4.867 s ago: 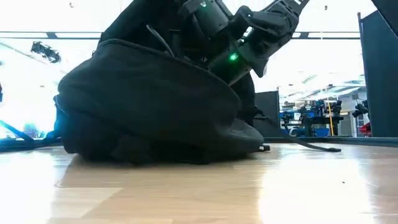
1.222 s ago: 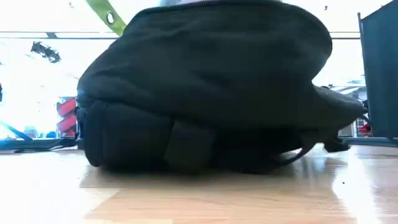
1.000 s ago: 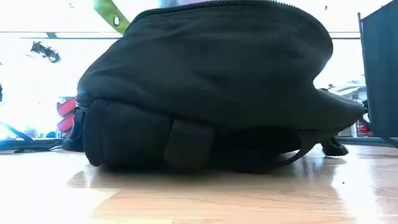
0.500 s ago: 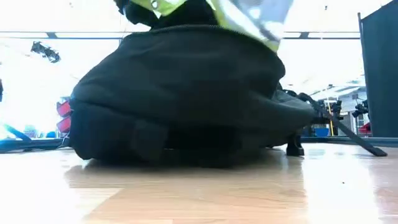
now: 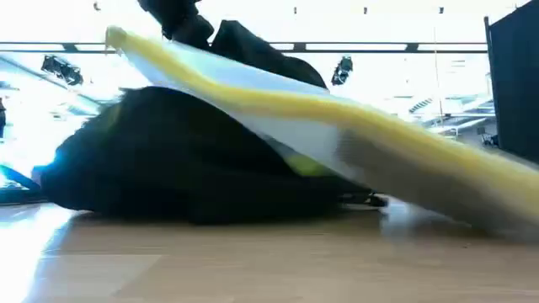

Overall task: Unpack backpack
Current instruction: Remove the zip bag from the backpack

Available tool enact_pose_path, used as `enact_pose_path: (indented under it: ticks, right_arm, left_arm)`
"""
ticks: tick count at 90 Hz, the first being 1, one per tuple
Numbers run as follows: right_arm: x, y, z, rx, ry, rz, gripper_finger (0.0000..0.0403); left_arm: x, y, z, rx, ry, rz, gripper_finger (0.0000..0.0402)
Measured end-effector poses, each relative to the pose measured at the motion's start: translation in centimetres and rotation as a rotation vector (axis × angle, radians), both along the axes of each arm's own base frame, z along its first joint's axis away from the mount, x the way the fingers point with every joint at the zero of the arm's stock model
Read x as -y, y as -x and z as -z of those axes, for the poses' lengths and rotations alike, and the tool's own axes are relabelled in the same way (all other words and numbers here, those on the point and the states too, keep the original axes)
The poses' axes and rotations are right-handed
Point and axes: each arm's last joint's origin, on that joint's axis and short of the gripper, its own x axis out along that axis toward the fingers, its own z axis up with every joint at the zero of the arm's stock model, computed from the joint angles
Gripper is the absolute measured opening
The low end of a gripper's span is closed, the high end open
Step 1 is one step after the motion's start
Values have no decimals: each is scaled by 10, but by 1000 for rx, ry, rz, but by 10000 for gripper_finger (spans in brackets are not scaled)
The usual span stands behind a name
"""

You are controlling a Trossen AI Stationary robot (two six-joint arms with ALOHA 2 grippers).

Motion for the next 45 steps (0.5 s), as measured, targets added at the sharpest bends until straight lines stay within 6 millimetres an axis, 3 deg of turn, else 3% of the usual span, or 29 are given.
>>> enact_pose_path:
  ticks: [15,29,45]
  right_arm:
    - [16,-3,27,-126,-206,-78,0]
    - [41,-25,71,-396,-538,-97,0]
    - [51,-57,112,-497,-582,-62,1]
  left_arm:
    - [-1,-1,0,8,20,20,0]
    - [0,-2,-1,18,38,45,0]
    - [0,-2,0,26,63,70,0]
